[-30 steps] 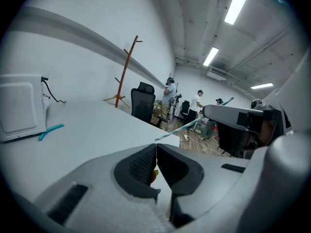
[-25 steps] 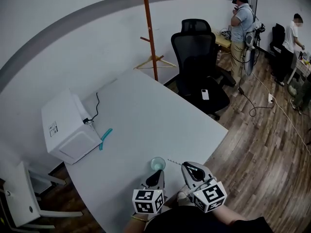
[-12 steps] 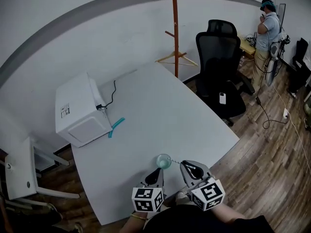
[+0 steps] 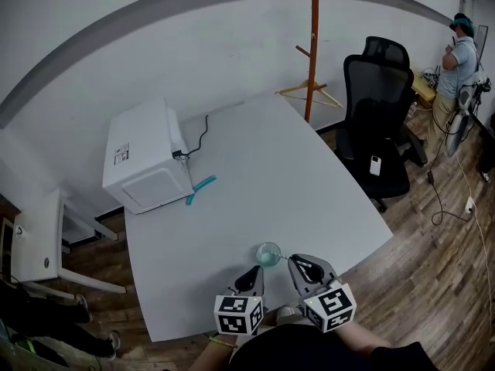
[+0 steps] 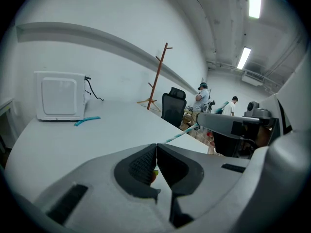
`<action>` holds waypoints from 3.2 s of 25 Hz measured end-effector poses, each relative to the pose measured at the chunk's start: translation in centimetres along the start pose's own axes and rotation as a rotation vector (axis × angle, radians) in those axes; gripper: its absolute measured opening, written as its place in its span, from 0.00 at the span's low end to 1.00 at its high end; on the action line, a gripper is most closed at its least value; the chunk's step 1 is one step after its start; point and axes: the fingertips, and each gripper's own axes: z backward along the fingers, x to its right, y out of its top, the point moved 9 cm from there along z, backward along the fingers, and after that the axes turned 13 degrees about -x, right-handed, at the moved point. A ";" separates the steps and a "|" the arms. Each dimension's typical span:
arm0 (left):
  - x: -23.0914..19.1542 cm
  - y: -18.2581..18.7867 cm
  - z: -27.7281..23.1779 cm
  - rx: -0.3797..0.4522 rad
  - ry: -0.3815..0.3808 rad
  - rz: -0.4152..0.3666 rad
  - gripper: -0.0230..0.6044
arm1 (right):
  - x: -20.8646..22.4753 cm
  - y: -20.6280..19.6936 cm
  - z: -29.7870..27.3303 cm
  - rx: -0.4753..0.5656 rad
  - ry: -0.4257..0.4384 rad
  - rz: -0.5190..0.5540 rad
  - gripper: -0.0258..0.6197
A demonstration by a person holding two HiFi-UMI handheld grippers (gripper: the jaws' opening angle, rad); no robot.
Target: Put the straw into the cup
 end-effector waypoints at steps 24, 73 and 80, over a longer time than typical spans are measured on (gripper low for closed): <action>-0.7 -2.9 -1.6 0.008 0.158 0.204 0.07 | 1.9 -2.8 -6.7 -0.170 0.195 0.131 0.10; 0.0 -4.3 -0.4 -0.011 0.127 0.153 0.07 | 1.8 -6.7 -6.3 -0.248 0.147 0.068 0.37; 0.7 -4.5 0.0 -0.014 0.097 0.121 0.07 | 1.4 -6.7 -4.2 -0.222 0.115 0.048 0.36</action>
